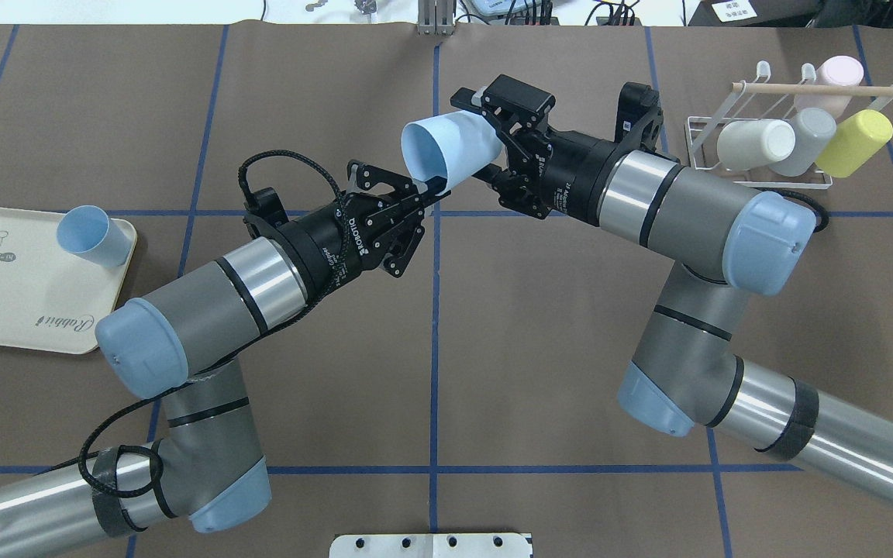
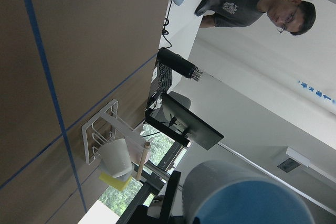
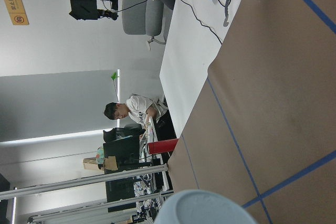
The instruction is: Transfer IKEA cup to right arm and place on rack
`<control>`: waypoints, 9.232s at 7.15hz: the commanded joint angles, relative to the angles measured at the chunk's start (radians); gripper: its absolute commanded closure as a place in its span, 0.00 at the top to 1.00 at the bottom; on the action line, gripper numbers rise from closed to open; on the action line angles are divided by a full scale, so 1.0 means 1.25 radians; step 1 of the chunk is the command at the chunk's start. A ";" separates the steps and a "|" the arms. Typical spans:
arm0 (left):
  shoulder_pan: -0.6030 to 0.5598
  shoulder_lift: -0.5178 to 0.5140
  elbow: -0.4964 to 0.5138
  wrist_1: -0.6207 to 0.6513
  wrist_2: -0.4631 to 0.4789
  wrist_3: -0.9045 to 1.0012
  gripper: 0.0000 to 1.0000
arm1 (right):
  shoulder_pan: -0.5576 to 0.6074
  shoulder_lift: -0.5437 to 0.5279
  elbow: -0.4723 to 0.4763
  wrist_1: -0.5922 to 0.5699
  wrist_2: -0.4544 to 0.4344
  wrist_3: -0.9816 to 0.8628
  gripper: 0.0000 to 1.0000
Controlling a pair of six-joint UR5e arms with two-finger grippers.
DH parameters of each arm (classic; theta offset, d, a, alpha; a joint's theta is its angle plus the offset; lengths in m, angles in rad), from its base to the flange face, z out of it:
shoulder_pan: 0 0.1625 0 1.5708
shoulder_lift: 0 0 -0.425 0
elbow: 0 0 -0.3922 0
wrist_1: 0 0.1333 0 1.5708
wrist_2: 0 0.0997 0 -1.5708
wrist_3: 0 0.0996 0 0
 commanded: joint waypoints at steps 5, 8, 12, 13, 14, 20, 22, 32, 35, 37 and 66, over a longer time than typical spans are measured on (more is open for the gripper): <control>-0.001 -0.010 0.002 -0.001 -0.001 0.077 1.00 | 0.000 0.021 -0.021 0.002 0.002 0.001 0.00; -0.004 -0.005 0.002 -0.002 -0.002 0.079 1.00 | 0.034 0.016 -0.021 0.005 0.000 -0.017 0.00; -0.012 -0.004 0.001 0.005 -0.006 0.207 1.00 | 0.155 -0.012 -0.065 -0.030 0.000 -0.181 0.00; -0.015 -0.003 -0.002 0.041 -0.006 0.258 1.00 | 0.182 -0.021 -0.064 -0.100 -0.002 -0.284 0.00; -0.023 -0.003 -0.005 0.081 -0.006 0.283 1.00 | 0.225 -0.029 -0.056 -0.161 -0.004 -0.353 0.00; -0.103 -0.003 -0.170 0.614 -0.061 0.511 1.00 | 0.316 -0.058 -0.065 -0.456 -0.211 -0.759 0.00; -0.142 -0.002 -0.218 0.732 -0.126 0.539 1.00 | 0.339 -0.059 -0.134 -0.457 -0.233 -0.855 0.00; -0.136 -0.002 -0.221 0.734 -0.133 0.536 1.00 | 0.355 -0.097 -0.327 -0.257 -0.227 -0.962 0.00; -0.136 -0.002 -0.221 0.733 -0.134 0.536 1.00 | 0.351 -0.107 -0.324 -0.256 -0.225 -0.962 0.00; -0.136 -0.001 -0.221 0.731 -0.134 0.535 1.00 | 0.344 -0.108 -0.322 -0.256 -0.225 -0.961 0.00; -0.627 0.202 -0.068 1.118 -0.853 1.418 1.00 | 0.235 0.007 0.106 -0.464 0.383 -0.384 1.00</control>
